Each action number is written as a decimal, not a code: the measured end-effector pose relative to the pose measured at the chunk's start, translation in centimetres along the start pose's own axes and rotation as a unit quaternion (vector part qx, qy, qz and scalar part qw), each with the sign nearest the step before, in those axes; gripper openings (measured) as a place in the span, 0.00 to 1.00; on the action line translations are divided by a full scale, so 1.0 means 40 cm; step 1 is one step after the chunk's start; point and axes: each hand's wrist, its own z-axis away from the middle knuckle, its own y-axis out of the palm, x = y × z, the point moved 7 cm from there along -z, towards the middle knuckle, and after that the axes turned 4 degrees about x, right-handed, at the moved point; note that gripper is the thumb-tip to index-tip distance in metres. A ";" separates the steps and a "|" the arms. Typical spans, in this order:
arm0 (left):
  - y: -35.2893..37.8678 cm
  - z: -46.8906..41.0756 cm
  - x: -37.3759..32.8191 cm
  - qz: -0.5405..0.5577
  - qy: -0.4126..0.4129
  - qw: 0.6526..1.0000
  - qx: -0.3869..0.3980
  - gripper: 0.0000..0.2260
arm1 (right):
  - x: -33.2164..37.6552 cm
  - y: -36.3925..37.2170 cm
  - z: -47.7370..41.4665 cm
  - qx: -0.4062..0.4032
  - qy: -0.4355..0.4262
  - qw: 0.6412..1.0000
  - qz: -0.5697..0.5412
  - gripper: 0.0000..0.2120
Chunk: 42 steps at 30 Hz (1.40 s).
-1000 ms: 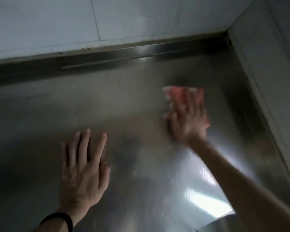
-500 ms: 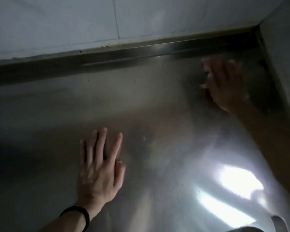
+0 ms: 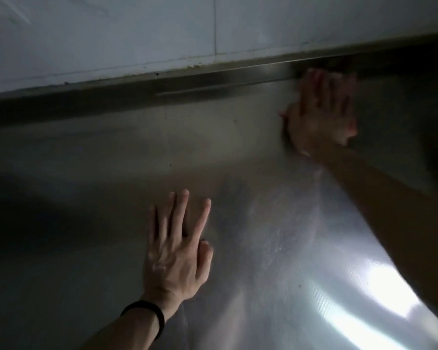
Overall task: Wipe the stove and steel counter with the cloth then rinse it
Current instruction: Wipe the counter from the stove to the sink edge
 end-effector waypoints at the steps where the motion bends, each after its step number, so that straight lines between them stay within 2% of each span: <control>1: -0.005 -0.006 -0.001 0.011 0.007 1.000 0.018 0.35 | 0.089 0.032 0.031 0.021 -0.053 0.998 -0.018 0.31; 3: -0.011 -0.008 -0.006 0.000 0.014 1.000 0.001 0.34 | 0.246 0.085 0.109 0.036 -0.169 0.985 -0.020 0.30; 4: -0.001 -0.004 -0.005 0.001 0.011 1.000 0.000 0.34 | 0.291 0.114 0.144 0.047 -0.195 0.979 -0.022 0.29; 7: -0.012 -0.010 -0.011 -0.007 0.010 1.000 0.003 0.34 | 0.337 0.138 0.214 0.033 -0.238 0.970 -0.037 0.27; 9: -0.015 -0.014 -0.009 -0.010 0.003 1.000 0.008 0.34 | 0.282 0.136 0.232 0.032 -0.236 0.970 -0.047 0.26; 11: -0.016 -0.010 -0.010 -0.016 0.010 1.000 -0.006 0.35 | 0.151 0.113 0.230 -0.005 -0.200 0.980 -0.023 0.26; 14: -0.021 -0.009 -0.011 -0.019 0.012 1.000 -0.012 0.35 | -0.164 0.081 0.212 -0.013 -0.054 0.998 0.026 0.29; 17: -0.022 -0.012 -0.009 -0.007 0.014 1.000 -0.015 0.34 | -0.447 0.057 0.238 -0.007 0.079 0.997 -0.019 0.33; 19: -0.022 -0.010 -0.009 -0.001 0.012 1.000 -0.017 0.33 | -0.521 0.060 0.282 0.003 0.133 0.991 -0.035 0.35; 21: -0.025 -0.007 -0.011 0.000 0.011 1.000 -0.021 0.33 | -0.509 0.067 0.329 -0.007 0.173 0.983 -0.052 0.34; 23: -0.027 -0.007 -0.011 0.003 0.012 1.000 -0.028 0.33 | -0.426 0.074 0.383 -0.013 0.177 0.981 -0.077 0.32; 29: -0.024 -0.005 -0.011 0.003 0.013 1.000 -0.024 0.33 | 0.008 0.198 0.747 0.007 -0.014 0.998 -0.063 0.28; 32: -0.023 -0.004 -0.010 0.010 0.013 1.000 -0.023 0.34 | 0.172 0.278 0.970 0.037 -0.033 0.996 -0.076 0.29; 34: -0.021 -0.007 -0.012 0.013 0.019 1.000 -0.020 0.34 | 0.221 0.301 1.053 0.048 -0.026 0.995 -0.079 0.30; 37: -0.022 -0.003 -0.008 0.018 0.016 0.999 -0.022 0.33 | 0.199 0.297 1.061 0.044 -0.075 0.994 -0.071 0.29; 39: -0.023 -0.004 -0.012 0.020 0.021 0.999 -0.029 0.33 | 0.096 0.264 0.996 0.018 -0.080 0.995 -0.059 0.28; 42: -0.021 -0.011 -0.007 0.015 0.024 0.999 -0.032 0.33 | -0.158 0.206 0.855 -0.004 0.043 0.998 -0.051 0.29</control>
